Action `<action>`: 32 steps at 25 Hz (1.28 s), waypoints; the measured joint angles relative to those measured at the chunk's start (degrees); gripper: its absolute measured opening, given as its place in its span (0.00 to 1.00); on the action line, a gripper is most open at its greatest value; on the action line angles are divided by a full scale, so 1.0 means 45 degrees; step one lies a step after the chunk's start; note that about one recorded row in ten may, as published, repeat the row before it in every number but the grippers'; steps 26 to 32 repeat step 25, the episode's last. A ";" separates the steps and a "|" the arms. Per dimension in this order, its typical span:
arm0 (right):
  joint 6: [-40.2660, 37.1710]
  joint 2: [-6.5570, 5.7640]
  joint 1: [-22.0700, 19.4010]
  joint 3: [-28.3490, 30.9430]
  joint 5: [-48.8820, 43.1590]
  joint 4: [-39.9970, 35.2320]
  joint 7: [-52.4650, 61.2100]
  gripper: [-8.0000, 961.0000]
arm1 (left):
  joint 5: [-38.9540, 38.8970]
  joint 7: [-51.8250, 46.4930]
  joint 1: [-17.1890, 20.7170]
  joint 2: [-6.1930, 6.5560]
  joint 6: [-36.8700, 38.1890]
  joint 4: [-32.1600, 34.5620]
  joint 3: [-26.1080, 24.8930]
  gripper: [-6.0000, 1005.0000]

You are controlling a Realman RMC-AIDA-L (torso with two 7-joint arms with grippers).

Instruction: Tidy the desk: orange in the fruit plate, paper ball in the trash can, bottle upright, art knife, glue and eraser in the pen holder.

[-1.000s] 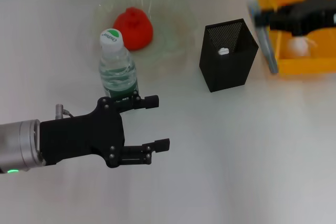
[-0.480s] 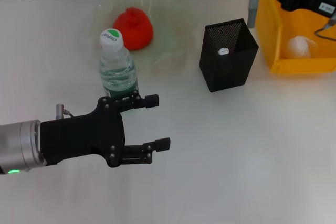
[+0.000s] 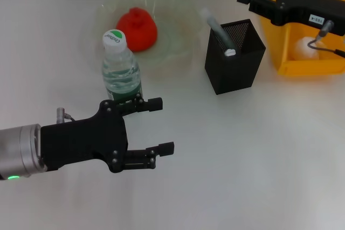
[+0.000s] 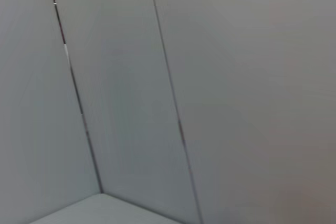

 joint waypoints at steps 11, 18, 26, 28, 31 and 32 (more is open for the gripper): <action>-0.8337 -0.0301 -0.1996 0.0722 -0.2389 -0.3078 0.1981 0.61 | 0.0033 -0.0289 0.0179 0.0133 0.0187 0.0043 -0.0035 0.83; -0.8876 -0.0048 -0.2364 0.0666 -0.4526 -0.2527 0.1765 0.73 | 0.0092 -0.0639 0.0345 0.0366 0.0121 0.0101 -0.0038 0.83; -0.8945 -0.0104 -0.2428 0.0820 -0.4651 -0.0786 -0.0533 0.73 | 0.0078 -0.1018 0.0517 0.0654 0.0138 0.0058 -0.0056 0.83; -0.8945 -0.0104 -0.2428 0.0820 -0.4651 -0.0786 -0.0533 0.73 | 0.0078 -0.1018 0.0517 0.0654 0.0138 0.0058 -0.0056 0.83; -0.8945 -0.0104 -0.2428 0.0820 -0.4651 -0.0786 -0.0533 0.73 | 0.0078 -0.1018 0.0517 0.0654 0.0138 0.0058 -0.0056 0.83; -0.8945 -0.0104 -0.2428 0.0820 -0.4651 -0.0786 -0.0533 0.73 | 0.0078 -0.1018 0.0517 0.0654 0.0138 0.0058 -0.0056 0.83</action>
